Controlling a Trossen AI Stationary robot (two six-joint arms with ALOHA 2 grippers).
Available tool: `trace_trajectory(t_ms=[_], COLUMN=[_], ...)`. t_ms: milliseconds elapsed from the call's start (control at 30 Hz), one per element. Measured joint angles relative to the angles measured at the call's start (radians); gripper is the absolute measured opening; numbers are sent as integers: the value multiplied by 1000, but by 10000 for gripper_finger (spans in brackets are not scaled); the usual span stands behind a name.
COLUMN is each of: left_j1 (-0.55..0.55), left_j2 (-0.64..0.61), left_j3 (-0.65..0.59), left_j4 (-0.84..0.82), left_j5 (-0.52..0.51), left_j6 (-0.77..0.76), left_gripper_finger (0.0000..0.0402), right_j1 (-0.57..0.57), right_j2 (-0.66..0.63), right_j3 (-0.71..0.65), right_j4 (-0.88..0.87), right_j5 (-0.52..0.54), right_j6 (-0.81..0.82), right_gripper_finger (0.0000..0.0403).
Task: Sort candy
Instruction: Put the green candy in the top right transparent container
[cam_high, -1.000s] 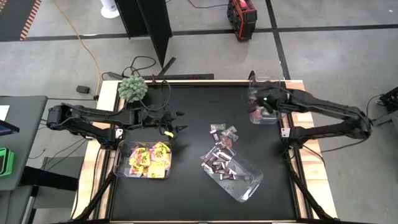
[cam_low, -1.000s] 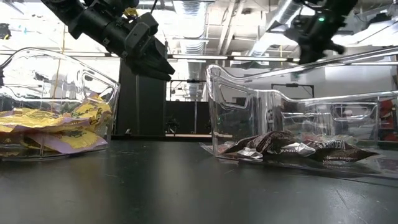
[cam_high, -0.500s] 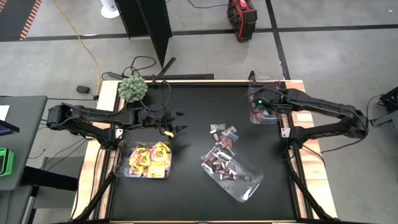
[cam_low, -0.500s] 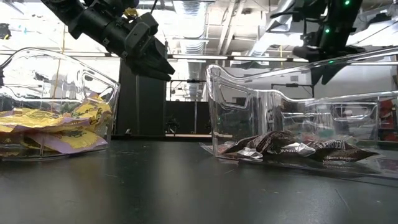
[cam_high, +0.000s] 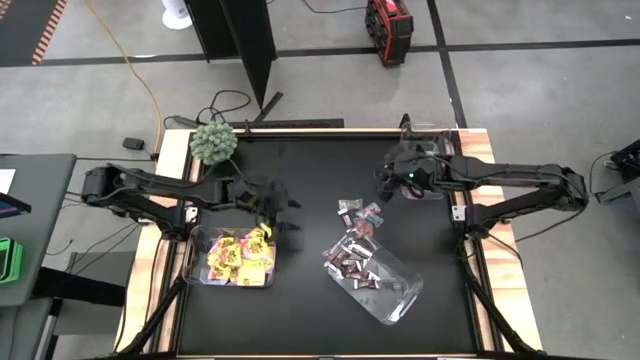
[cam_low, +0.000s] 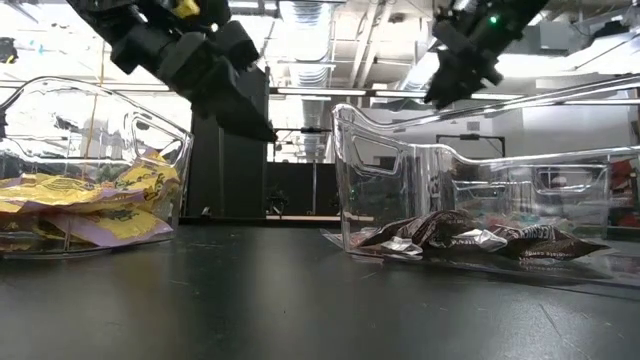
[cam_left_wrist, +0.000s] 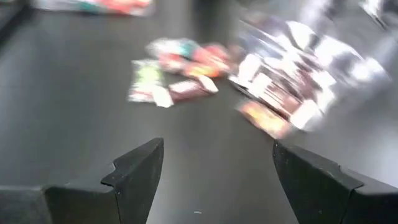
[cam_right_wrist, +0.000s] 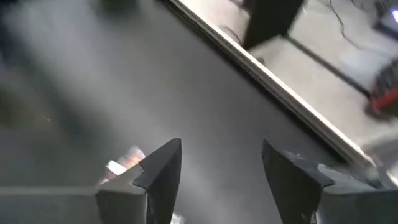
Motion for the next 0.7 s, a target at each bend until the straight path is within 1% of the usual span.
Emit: trace_trajectory(t_ms=[67, 133, 200, 333, 433, 533, 633, 700], left_j1=[-20, -39, -57, -68, -68, -68, -68, -68], left_j2=[52, 111, 170, 266, 300, 311, 309, 308], left_j3=[0, 1, 30, 107, 163, 183, 188, 188], left_j4=[24, 49, 48, 30, 10, 4, 19, 20], left_j5=[60, 113, 145, 146, 132, 122, 103, 96], left_j6=[56, 109, 145, 169, 166, 158, 154, 154], left_gripper_finger=[297, 297, 297, 297, 297, 297, 297, 297], right_j1=[20, 39, 58, 93, 92, 56, -6, -53], right_j2=[7, 21, 38, 110, 186, 263, 331, 365], right_j3=[0, 0, 0, 0, 0, 0, -1, -1], right_j4=[31, 30, 22, -9, -57, -109, -112, -73], right_j5=[-2, -43, -92, -135, -155, -173, -252, -306], right_j6=[-34, -73, -91, -139, -176, -172, -189, -237], right_gripper_finger=[234, 233, 232, 232, 232, 232, 232, 232])
